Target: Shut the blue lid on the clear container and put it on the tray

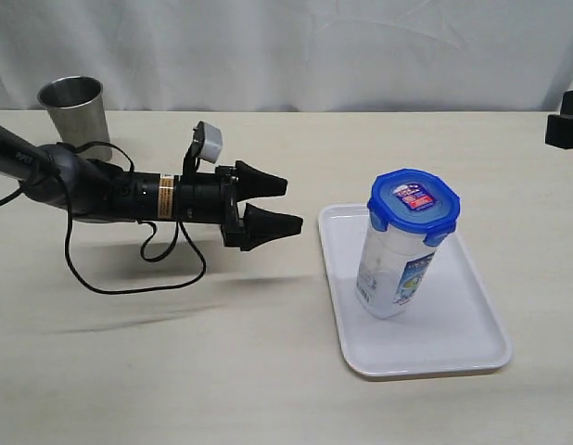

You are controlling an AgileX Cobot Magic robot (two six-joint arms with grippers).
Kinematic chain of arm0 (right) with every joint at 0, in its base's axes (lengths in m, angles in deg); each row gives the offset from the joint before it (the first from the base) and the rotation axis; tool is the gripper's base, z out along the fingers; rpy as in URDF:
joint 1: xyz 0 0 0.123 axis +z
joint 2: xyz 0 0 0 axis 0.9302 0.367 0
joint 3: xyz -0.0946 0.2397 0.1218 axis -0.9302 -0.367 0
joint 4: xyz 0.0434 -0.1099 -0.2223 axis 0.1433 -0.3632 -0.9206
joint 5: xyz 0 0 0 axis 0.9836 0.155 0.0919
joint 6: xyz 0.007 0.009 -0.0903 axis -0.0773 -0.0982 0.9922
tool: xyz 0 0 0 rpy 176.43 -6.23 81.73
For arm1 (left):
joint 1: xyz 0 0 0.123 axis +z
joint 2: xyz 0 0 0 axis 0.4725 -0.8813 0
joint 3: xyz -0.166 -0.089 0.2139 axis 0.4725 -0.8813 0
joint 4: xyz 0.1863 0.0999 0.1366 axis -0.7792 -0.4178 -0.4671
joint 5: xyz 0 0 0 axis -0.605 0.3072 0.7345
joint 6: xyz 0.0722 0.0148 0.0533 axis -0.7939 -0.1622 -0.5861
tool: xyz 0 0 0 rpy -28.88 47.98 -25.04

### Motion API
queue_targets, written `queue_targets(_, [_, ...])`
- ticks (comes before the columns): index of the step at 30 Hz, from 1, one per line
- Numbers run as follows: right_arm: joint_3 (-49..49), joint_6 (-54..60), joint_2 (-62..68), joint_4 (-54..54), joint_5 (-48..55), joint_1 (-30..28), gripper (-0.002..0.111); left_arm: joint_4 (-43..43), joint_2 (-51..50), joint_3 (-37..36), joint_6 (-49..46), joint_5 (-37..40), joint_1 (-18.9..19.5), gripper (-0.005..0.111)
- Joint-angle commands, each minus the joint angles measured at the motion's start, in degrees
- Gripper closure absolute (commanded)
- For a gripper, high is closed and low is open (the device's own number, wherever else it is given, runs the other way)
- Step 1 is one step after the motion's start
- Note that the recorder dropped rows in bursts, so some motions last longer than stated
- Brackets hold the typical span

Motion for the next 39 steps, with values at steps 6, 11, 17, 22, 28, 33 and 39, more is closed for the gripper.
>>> queue_targets(6, [0.51,0.67,0.08,0.27,0.06,-0.13,0.104,-8.93,7.33,0.13,0.88,-0.65,0.2,0.087])
queue_targets(11, [0.51,0.67,0.08,0.27,0.06,-0.13,0.104,-13.53,11.36,0.13,12.56,0.79,0.2,0.107])
queue_targets(17, [0.51,0.67,0.08,0.27,0.06,-0.13,0.104,-21.07,16.81,0.13,26.67,16.47,0.08,0.107])
queue_targets(22, [0.51,0.67,0.08,0.27,0.06,-0.13,0.104,-19.77,22.68,-4.66,36.73,39.6,0.32,0.107])
queue_targets(28, [0.51,0.67,0.08,0.26,-0.14,-0.13,0.104,11.84,31.8,-14.75,6.47,48.66,0.32,0.107])
queue_targets(33, [0.51,1.39,-0.08,0.26,-0.14,-0.13,0.104,52.63,38.3,-26.4,-29.91,37.87,0.32,0.107])
queue_targets(39, [0.06,1.74,-6.59,0.26,-0.14,-0.13,0.104,76.71,50.98,-37.61,-50.22,30.74,0.32,0.107])
